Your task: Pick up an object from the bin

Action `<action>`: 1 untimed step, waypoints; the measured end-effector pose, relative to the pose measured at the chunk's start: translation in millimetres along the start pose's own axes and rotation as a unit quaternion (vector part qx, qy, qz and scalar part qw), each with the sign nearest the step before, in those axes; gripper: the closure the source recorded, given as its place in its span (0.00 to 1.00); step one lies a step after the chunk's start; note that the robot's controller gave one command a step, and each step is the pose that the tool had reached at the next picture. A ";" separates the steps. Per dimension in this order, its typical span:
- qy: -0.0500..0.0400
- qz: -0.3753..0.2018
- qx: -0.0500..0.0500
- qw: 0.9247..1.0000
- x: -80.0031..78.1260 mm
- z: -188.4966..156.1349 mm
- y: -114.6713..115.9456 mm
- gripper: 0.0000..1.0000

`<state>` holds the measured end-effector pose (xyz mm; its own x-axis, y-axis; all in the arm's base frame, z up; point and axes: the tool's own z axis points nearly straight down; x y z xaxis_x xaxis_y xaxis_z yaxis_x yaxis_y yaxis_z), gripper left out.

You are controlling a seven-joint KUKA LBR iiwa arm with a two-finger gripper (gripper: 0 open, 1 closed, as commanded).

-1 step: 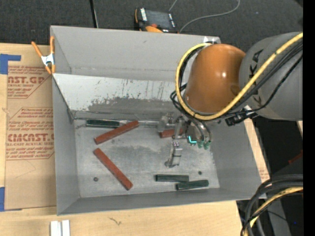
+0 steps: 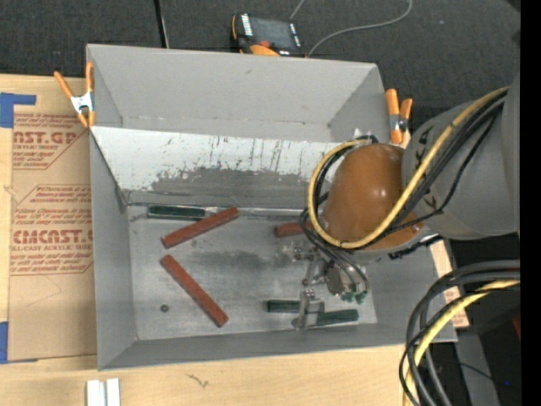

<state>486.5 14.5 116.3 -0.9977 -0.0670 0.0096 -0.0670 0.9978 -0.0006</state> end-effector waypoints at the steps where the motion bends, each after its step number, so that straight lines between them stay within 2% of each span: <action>1: -0.005 0.028 -0.001 1.000 -1.4 48.8 0.5 0.00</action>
Offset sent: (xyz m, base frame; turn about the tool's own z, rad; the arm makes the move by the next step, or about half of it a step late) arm 0.0008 -0.0002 -0.0463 0.0552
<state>487.4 14.9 67.4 -0.9999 -0.0106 -0.0009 -0.0106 0.9999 0.0015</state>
